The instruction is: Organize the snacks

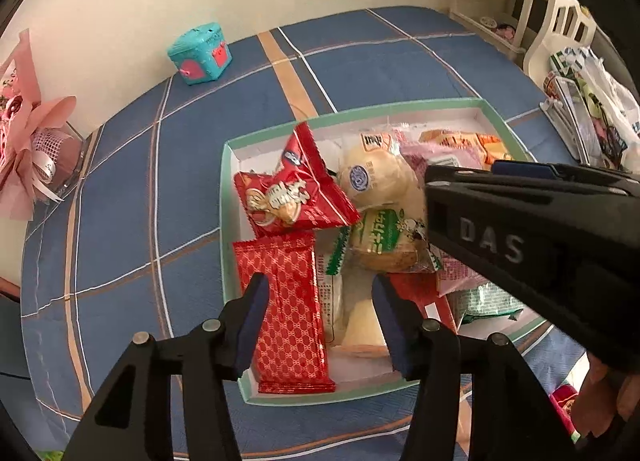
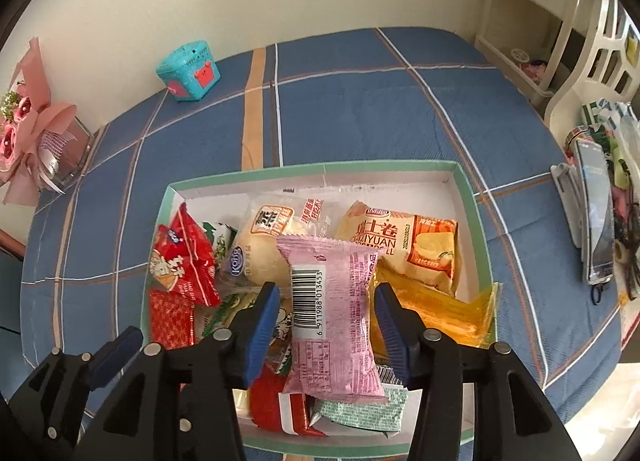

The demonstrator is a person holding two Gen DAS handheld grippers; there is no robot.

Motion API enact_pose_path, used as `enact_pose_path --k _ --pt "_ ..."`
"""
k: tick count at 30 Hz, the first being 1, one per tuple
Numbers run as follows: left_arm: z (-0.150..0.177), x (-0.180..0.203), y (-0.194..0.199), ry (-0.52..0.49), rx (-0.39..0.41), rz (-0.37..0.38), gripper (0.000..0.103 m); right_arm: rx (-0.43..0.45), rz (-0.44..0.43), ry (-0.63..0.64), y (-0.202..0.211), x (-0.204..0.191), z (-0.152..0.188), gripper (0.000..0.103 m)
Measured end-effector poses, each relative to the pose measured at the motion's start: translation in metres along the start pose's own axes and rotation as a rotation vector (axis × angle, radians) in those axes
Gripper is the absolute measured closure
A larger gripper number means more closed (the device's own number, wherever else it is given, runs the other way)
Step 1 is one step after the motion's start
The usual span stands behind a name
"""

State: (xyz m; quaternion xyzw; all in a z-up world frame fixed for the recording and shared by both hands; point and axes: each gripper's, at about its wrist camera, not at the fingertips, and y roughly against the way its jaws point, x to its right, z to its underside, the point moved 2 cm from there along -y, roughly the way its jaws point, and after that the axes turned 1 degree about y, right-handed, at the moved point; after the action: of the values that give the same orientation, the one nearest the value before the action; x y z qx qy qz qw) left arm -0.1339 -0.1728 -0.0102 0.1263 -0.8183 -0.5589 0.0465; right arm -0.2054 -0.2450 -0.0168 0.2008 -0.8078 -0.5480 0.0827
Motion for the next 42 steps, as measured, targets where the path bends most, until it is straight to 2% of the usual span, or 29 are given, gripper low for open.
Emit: enact_pose_path --k 7,16,20,26,28,29,31,32,36,40,42 --pt "-0.002 -0.039 0.002 0.118 0.003 -0.015 0.047 0.012 0.005 0.0 0.01 0.001 0.0 0.05" --pt "0.007 -0.116 0.008 0.393 0.024 -0.043 0.047 -0.001 0.01 0.02 0.007 -0.005 0.001 0.05" --pt "0.015 -0.144 0.008 0.497 0.031 -0.022 0.047 0.003 0.009 0.037 0.009 -0.011 0.001 0.05" --pt "0.021 -0.159 0.005 0.559 0.023 -0.011 0.047 0.003 0.016 0.062 0.009 -0.019 0.003 0.05" --pt "0.022 -0.16 0.005 0.564 0.021 -0.015 0.042 0.003 0.021 0.067 0.009 -0.021 0.003 0.049" --pt "0.021 -0.159 0.005 0.561 0.019 -0.02 0.036 0.004 0.025 0.071 0.009 -0.022 0.003 0.047" --pt "0.021 -0.158 0.003 0.553 0.014 -0.041 0.024 0.007 0.029 0.074 0.008 -0.023 0.004 0.034" --pt "0.022 -0.158 0.002 0.548 0.012 -0.054 0.018 0.008 0.03 0.076 0.008 -0.023 0.004 0.031" --pt "0.024 -0.159 -0.003 0.529 0.0 -0.1 0.014 0.007 0.034 0.086 0.006 -0.024 0.005 0.02" --pt "0.026 -0.161 -0.005 0.532 -0.001 -0.104 0.007 0.007 0.039 0.098 0.004 -0.026 0.005 0.009" --pt "0.026 -0.16 -0.006 0.523 0.003 -0.112 0.006 0.007 0.038 0.101 0.004 -0.027 0.005 0.007"
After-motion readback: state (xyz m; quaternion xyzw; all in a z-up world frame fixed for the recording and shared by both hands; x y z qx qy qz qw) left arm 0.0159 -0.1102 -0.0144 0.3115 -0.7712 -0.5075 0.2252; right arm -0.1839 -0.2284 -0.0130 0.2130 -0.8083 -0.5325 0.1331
